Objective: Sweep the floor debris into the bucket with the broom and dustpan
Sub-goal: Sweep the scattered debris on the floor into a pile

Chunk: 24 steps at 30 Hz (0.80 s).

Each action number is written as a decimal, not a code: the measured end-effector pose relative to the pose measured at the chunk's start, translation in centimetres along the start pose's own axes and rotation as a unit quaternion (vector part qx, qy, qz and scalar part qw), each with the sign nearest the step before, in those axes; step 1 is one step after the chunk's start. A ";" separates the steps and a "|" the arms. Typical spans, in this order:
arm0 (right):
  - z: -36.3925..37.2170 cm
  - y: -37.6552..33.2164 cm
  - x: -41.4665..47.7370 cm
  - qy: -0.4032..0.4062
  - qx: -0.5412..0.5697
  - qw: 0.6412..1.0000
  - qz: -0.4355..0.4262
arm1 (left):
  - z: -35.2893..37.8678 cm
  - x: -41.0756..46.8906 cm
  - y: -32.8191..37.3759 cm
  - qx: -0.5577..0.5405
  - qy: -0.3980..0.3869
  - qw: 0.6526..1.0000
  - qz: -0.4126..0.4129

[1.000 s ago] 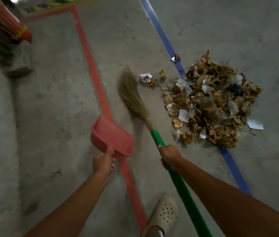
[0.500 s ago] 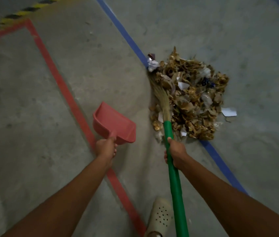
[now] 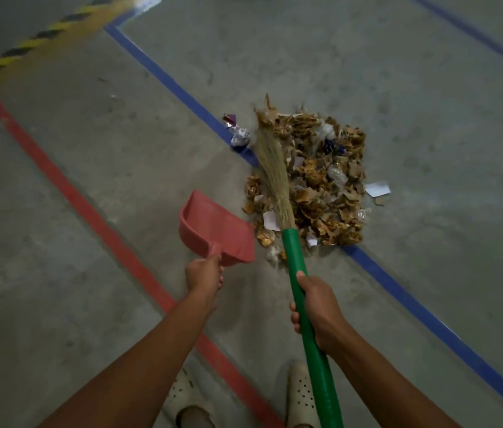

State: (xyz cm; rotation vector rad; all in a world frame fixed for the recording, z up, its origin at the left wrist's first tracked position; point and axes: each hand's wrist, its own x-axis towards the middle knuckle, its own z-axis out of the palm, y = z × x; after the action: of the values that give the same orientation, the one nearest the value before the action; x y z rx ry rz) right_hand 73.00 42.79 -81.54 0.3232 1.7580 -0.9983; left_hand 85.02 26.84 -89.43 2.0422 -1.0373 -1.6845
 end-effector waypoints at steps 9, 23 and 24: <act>4.6 -1.0 -2.5 0.037 -0.008 0.998 -0.043 | -4.6 2.3 3.7 0.043 -0.030 0.999 0.011; 15.9 -5.7 -3.1 0.025 -0.107 0.991 -0.076 | -12.1 8.6 12.0 0.025 -0.037 0.999 0.028; 17.1 -6.2 -3.1 0.018 -0.115 0.990 -0.077 | -12.8 9.2 12.7 0.025 -0.035 0.999 0.030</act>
State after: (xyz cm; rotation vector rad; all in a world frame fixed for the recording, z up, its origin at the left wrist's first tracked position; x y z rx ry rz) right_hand 81.46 26.86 -77.84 0.0604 1.9312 -0.8895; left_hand 93.18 8.98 -84.56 1.9740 -1.1626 -1.7277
